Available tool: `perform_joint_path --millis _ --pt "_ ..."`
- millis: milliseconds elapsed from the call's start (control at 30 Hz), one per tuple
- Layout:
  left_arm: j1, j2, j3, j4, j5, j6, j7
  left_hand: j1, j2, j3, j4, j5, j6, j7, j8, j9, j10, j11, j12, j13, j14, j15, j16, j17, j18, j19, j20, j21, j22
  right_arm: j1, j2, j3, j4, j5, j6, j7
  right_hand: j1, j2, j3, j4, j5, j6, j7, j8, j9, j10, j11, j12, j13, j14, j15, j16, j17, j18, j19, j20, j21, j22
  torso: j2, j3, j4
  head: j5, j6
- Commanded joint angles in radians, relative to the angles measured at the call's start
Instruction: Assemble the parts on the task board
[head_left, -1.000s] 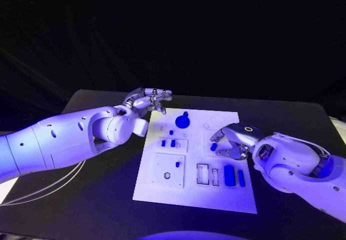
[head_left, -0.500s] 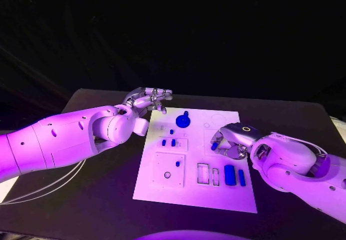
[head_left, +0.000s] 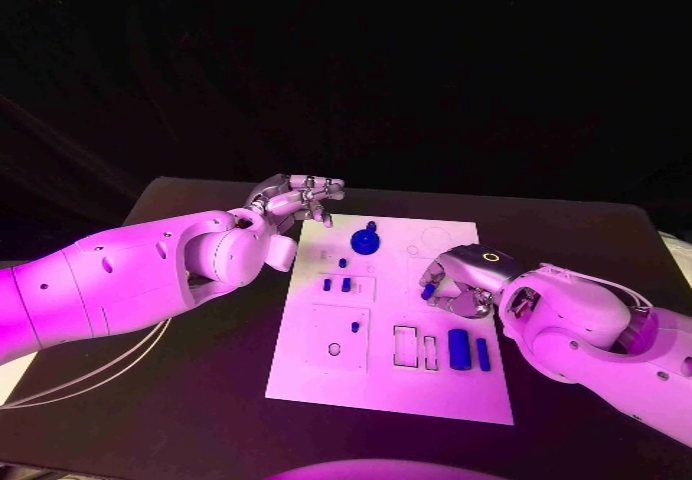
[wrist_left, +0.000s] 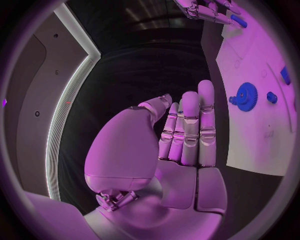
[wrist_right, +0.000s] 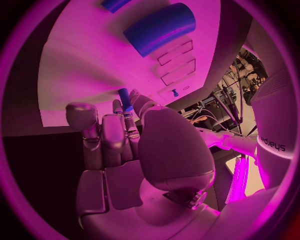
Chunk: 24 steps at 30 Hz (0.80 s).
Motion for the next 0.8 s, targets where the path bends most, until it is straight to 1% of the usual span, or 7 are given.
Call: perform_joint_path --millis 33,133,267,300,533,633,800 --pt "0.001 0.001 0.001 0.000 -0.001 0.016 0.002 -0.008 -0.002 -0.005 0.001 -0.003 -0.006 0.001 0.003 -0.002 -0.007 0.003 0.002 -0.001 -0.007 -0.001 -0.002 -0.001 0.011 -0.001 0.006 -0.004 -0.001 -0.001 0.002 0.000 0.002 -0.014 -0.002 -0.007 -0.002 -0.011 0.008 -0.001 -0.004 -0.003 0.006 -0.005 -0.002 -0.002 0.007 -0.007 -0.001 0.028 0.006 0.004 -0.001 0.005 0.001 0.007 0.000 -0.002 0.000 -0.0002 0.0006 -0.002 0.000" --pt "0.001 0.002 0.001 0.000 -0.001 0.017 0.001 -0.008 -0.002 -0.005 0.001 -0.003 -0.006 0.001 0.003 -0.002 -0.007 0.003 0.002 -0.001 -0.007 -0.001 -0.002 -0.001 0.011 -0.001 0.006 -0.004 -0.001 -0.001 0.002 0.000 0.004 -0.014 -0.004 -0.006 -0.001 -0.010 0.013 0.000 -0.003 -0.001 0.007 -0.003 -0.002 0.002 0.008 -0.008 0.000 0.028 0.007 0.005 -0.001 0.005 0.001 0.008 0.001 -0.001 0.000 0.0000 0.0011 -0.002 -0.001" --pt "0.001 0.002 0.001 0.000 -0.001 0.019 0.000 -0.009 -0.002 -0.006 0.001 -0.003 -0.007 0.001 0.003 -0.002 -0.008 0.003 0.002 -0.001 -0.007 -0.001 -0.002 -0.002 0.011 -0.001 0.006 -0.004 -0.002 -0.001 0.003 0.000 0.005 -0.013 -0.018 -0.002 0.009 0.004 0.043 0.001 -0.003 0.023 0.003 0.005 0.002 0.032 0.003 -0.004 0.002 0.030 0.003 0.015 0.009 0.004 0.006 0.008 0.010 0.012 0.000 -0.0003 0.0007 -0.002 -0.002" --pt "0.001 0.002 0.001 0.000 -0.001 0.019 0.000 -0.009 -0.002 -0.006 0.001 -0.003 -0.007 0.001 0.003 -0.002 -0.008 0.003 0.002 -0.001 -0.007 -0.001 -0.002 -0.002 0.011 -0.001 0.006 -0.004 -0.002 -0.001 0.003 0.000 0.005 -0.012 -0.023 -0.001 0.016 0.010 0.059 -0.002 -0.003 0.035 0.001 0.009 0.004 0.045 0.000 -0.004 0.002 0.032 0.001 0.022 0.017 0.003 0.010 0.006 0.017 0.023 0.000 -0.0004 0.0008 -0.002 -0.002" --pt "0.001 0.001 0.001 0.000 -0.001 0.021 -0.001 -0.008 -0.001 -0.006 0.001 -0.002 -0.007 0.001 0.004 -0.002 -0.008 0.003 0.003 -0.001 -0.007 -0.001 -0.002 -0.002 0.011 0.000 0.006 -0.005 -0.002 -0.002 0.005 0.000 0.006 -0.011 -0.054 0.004 0.034 0.029 0.119 -0.019 -0.003 0.098 -0.014 0.035 0.021 0.124 -0.020 -0.001 0.008 0.038 -0.016 0.052 0.048 -0.003 0.026 -0.009 0.048 0.065 0.000 -0.0005 0.0010 -0.002 -0.004" --pt "0.001 0.001 0.001 0.000 -0.001 0.021 -0.001 -0.008 -0.001 -0.006 0.001 -0.002 -0.007 0.001 0.004 -0.002 -0.008 0.003 0.003 -0.001 -0.007 -0.001 -0.002 -0.002 0.011 0.000 0.006 -0.005 -0.002 -0.002 0.006 0.000 0.006 -0.013 -0.064 0.004 0.037 0.033 0.134 -0.027 -0.003 0.109 -0.017 0.040 0.026 0.144 -0.025 -0.005 0.009 0.039 -0.019 0.057 0.053 -0.005 0.029 -0.014 0.055 0.075 0.000 -0.0004 0.0012 -0.002 -0.004" --pt "0.001 0.001 0.001 0.001 -0.001 0.022 -0.001 -0.008 -0.001 -0.006 0.001 -0.002 -0.007 0.001 0.004 -0.002 -0.008 0.003 0.003 -0.001 -0.007 -0.001 -0.002 -0.002 0.011 0.000 0.006 -0.005 -0.002 -0.002 0.005 0.000 0.010 -0.023 -0.075 0.003 0.043 0.033 0.156 -0.044 -0.003 0.115 -0.017 0.043 0.032 0.160 -0.027 -0.015 0.009 0.039 -0.022 0.064 0.059 -0.007 0.031 -0.018 0.062 0.085 0.000 -0.0002 0.0014 -0.002 -0.005"
